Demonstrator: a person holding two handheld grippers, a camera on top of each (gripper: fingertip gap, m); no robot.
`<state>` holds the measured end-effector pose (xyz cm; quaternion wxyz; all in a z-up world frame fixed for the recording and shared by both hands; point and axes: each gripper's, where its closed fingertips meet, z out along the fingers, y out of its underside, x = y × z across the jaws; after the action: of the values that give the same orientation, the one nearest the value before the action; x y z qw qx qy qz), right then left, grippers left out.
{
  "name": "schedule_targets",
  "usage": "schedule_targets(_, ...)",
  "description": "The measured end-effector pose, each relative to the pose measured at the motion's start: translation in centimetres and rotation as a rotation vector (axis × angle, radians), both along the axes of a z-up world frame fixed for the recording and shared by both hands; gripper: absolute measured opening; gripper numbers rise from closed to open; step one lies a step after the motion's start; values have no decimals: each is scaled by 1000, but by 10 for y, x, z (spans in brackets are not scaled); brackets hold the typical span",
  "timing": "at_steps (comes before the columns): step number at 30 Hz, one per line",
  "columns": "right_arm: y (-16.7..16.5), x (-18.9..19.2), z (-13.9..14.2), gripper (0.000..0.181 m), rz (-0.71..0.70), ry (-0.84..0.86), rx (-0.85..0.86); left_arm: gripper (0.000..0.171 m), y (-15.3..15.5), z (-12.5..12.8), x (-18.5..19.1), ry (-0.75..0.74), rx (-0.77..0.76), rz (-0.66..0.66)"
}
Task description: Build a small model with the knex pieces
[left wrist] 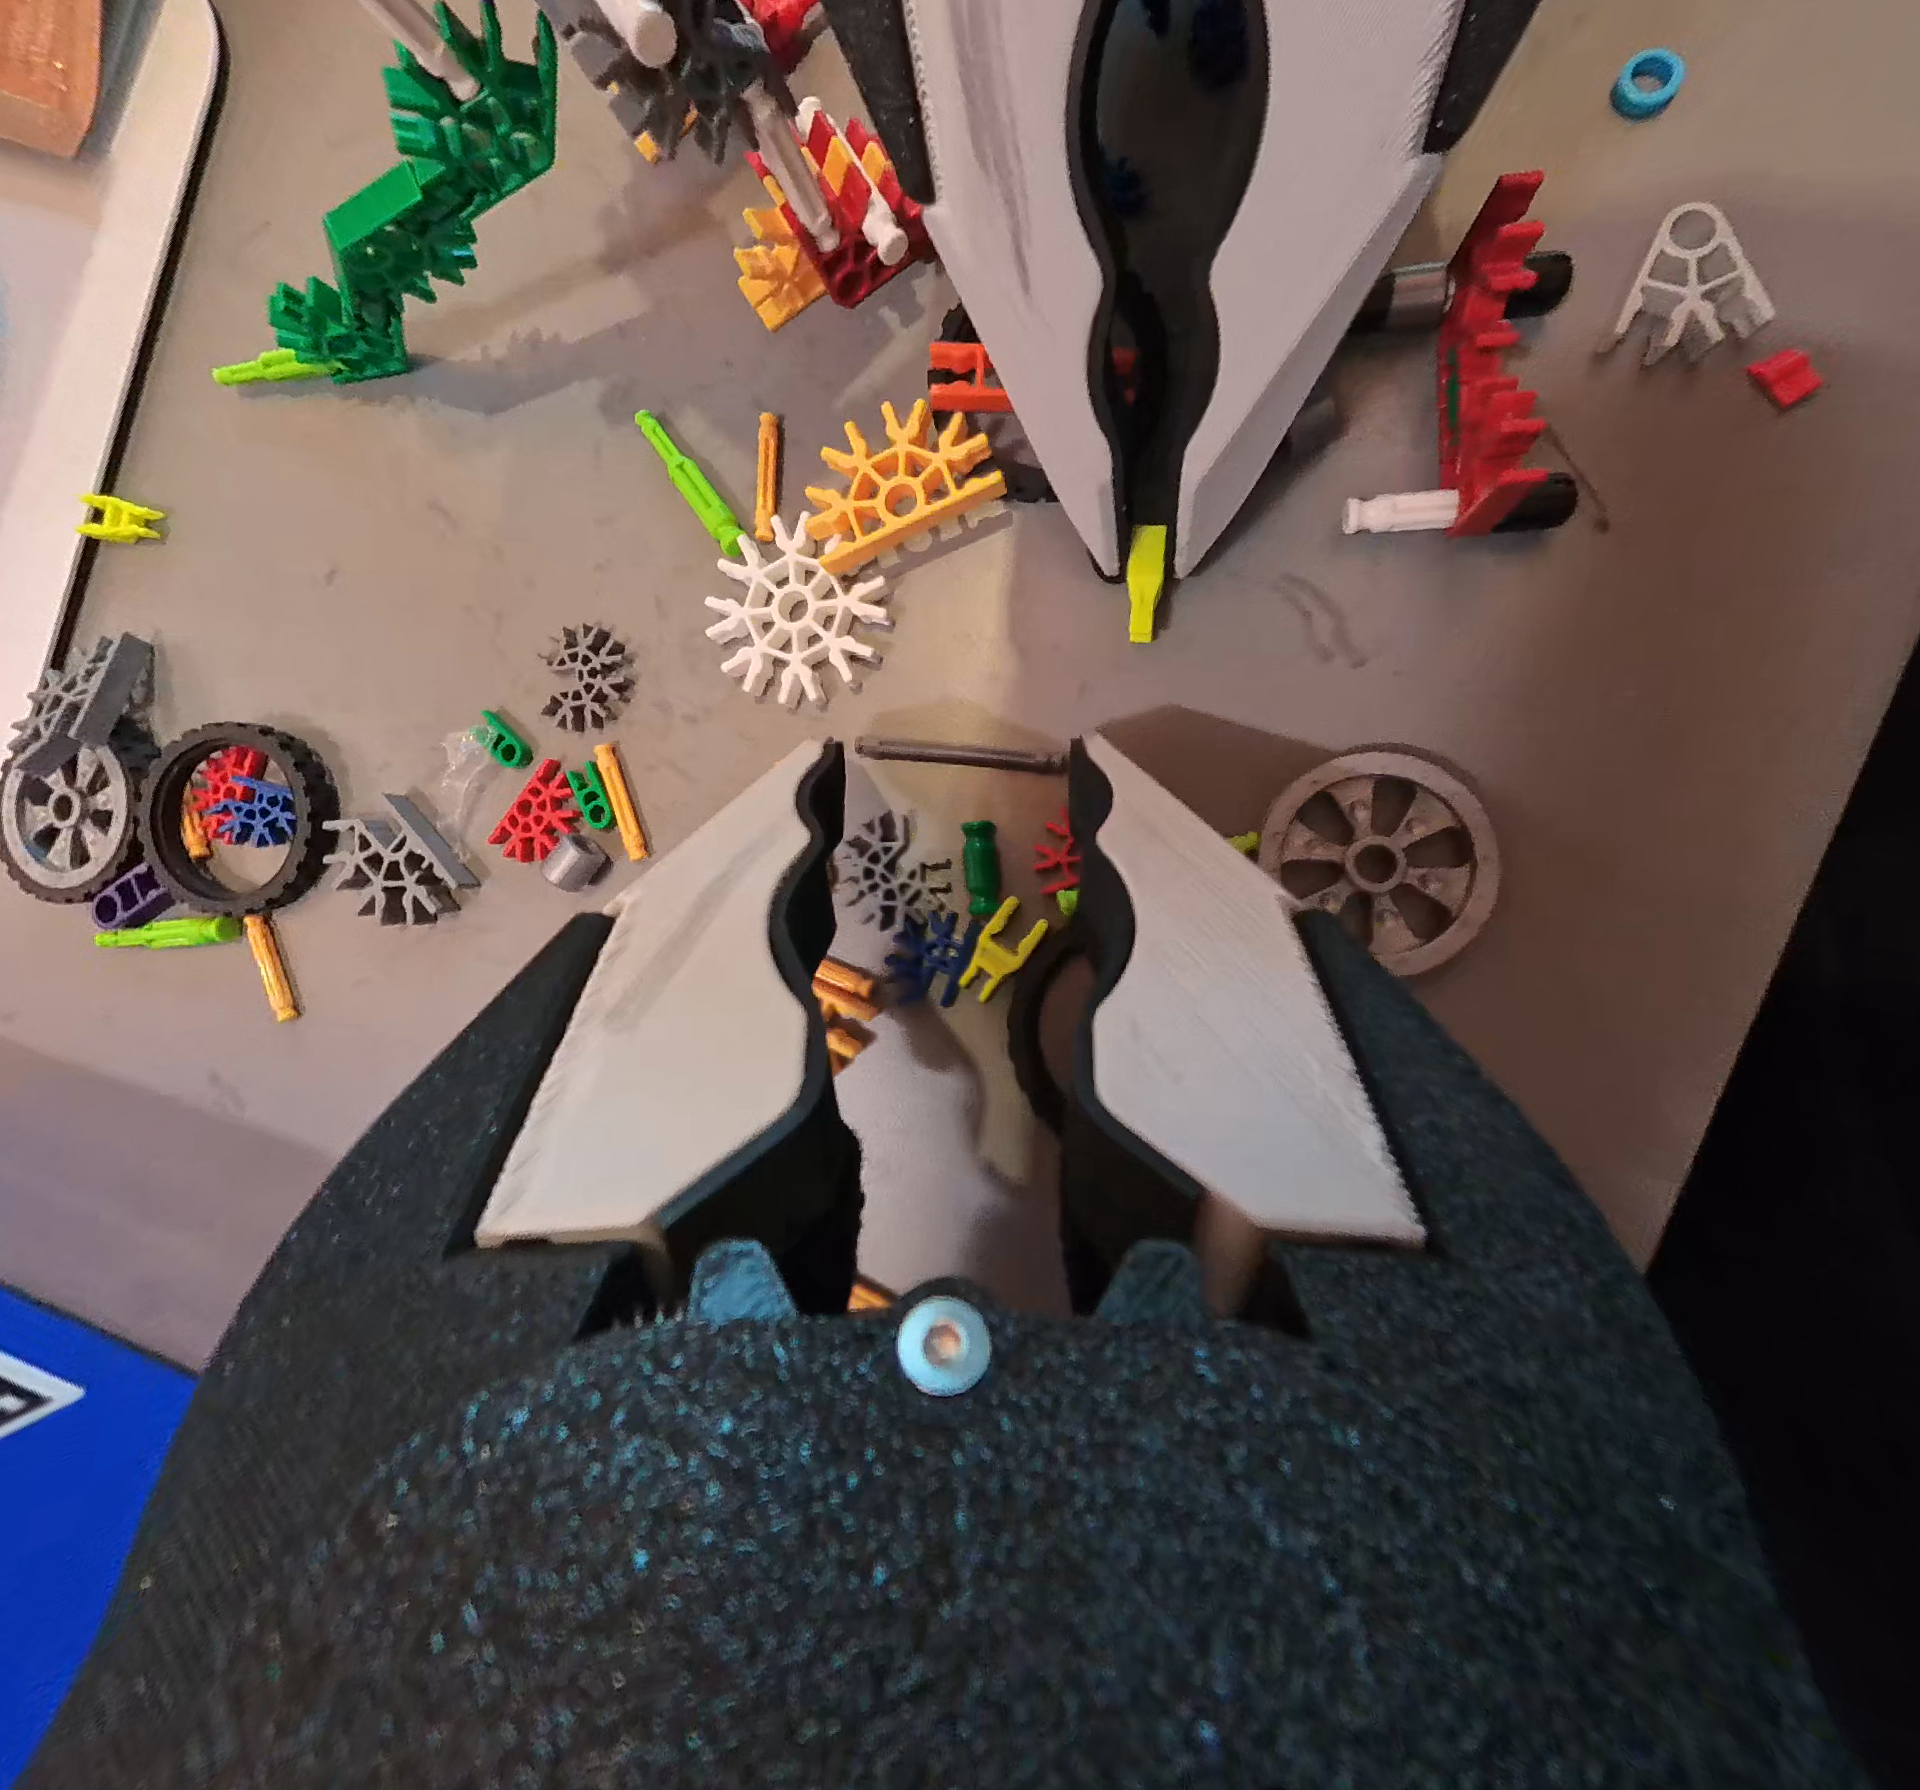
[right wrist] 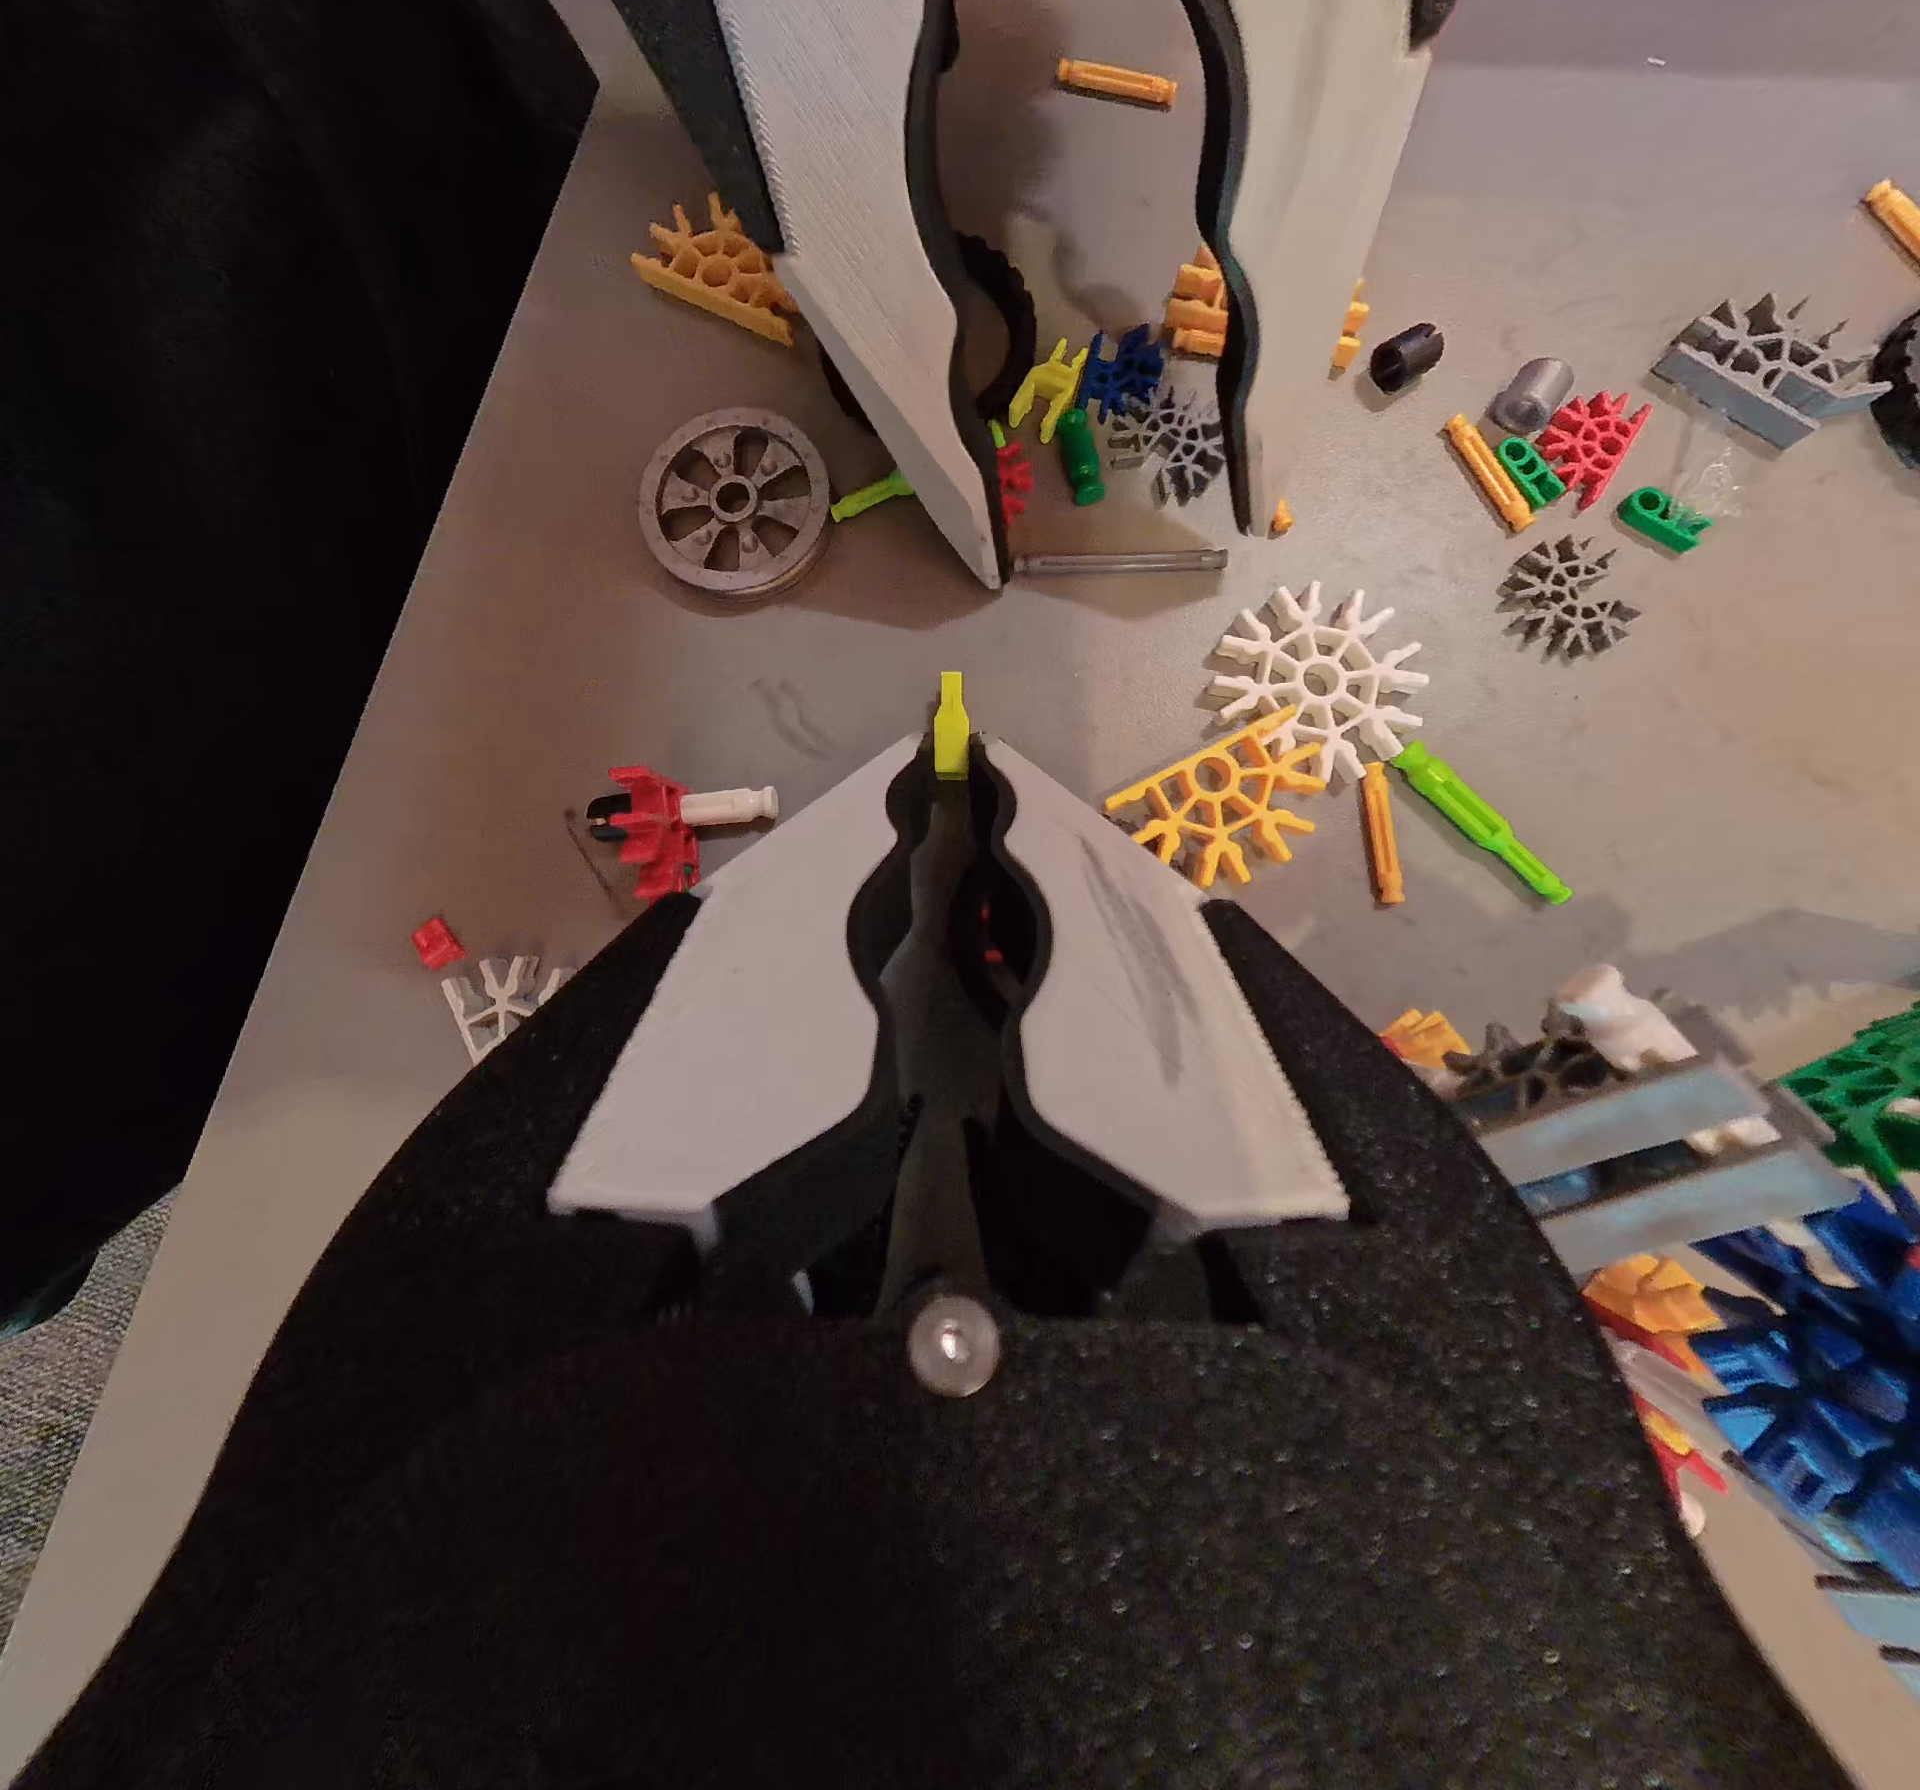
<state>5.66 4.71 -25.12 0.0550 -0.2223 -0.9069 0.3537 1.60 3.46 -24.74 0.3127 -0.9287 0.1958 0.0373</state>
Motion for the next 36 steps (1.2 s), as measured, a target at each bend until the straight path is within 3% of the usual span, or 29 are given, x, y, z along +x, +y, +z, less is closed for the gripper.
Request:
schedule_targets(14,0,0,0,5,-1,-8,-11,35,0,-3,0,-69,-38,-100)
schedule_targets(18,0,0,0,5,-1,-11,-14,27,0,-3,5,-82,-33,-120)
schedule_targets(24,0,0,0,6,-2,-14,-18,22,-4,-4,21,-111,-45,-102)
schedule_targets(29,0,0,0,6,-1,-13,-16,22,-11,-4,10,-87,-79,-56)
schedule_targets(36,1,0,0,5,1,-12,-12,18,-10,-5,43,-134,-96,-147)
